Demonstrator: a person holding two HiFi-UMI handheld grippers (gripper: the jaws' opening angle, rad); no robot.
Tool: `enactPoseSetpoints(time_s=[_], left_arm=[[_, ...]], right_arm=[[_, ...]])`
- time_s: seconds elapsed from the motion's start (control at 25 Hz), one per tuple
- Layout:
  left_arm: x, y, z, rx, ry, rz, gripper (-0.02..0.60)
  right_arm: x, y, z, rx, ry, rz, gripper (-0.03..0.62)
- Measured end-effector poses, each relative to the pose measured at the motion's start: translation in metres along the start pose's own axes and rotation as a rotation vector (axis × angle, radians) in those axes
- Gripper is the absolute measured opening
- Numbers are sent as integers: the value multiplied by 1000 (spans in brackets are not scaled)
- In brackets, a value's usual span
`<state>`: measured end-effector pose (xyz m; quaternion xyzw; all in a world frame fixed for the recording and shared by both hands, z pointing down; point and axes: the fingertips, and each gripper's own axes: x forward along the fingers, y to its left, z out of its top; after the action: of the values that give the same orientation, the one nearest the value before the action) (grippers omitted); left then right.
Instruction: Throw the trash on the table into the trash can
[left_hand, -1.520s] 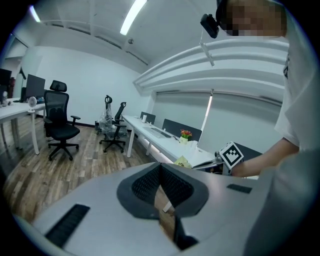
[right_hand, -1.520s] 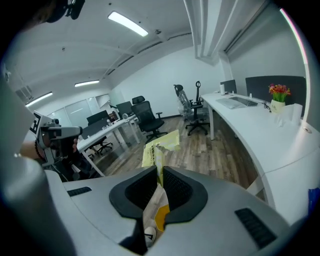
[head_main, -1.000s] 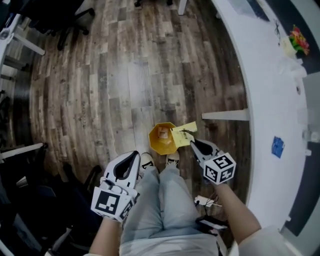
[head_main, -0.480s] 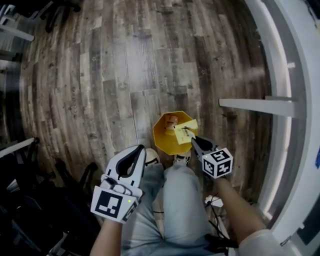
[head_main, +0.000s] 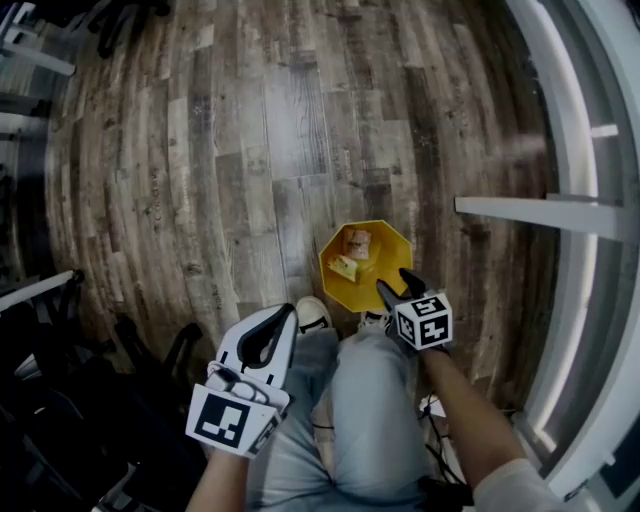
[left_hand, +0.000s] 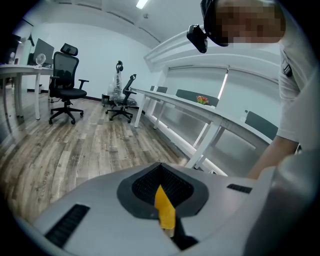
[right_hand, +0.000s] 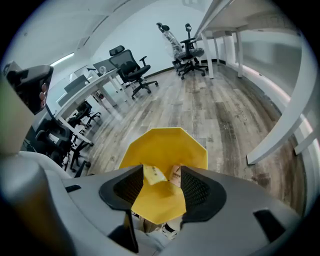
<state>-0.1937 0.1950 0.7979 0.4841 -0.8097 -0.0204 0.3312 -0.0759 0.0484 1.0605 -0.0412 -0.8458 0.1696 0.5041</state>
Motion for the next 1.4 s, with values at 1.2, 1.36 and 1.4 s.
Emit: enactPoseSetpoints(time_s=[1.2, 1.36, 1.4], left_arm=[[-198, -191, 263, 90, -115, -82, 2], [-203, -204, 284, 102, -151, -93, 2], [-204, -206, 288, 106, -158, -95, 2]], right_arm=[[-489, 181, 282, -150, -567, 218, 43], [-511, 197, 290, -198, -568, 236, 41], [-514, 198, 291, -210, -569, 235, 41]])
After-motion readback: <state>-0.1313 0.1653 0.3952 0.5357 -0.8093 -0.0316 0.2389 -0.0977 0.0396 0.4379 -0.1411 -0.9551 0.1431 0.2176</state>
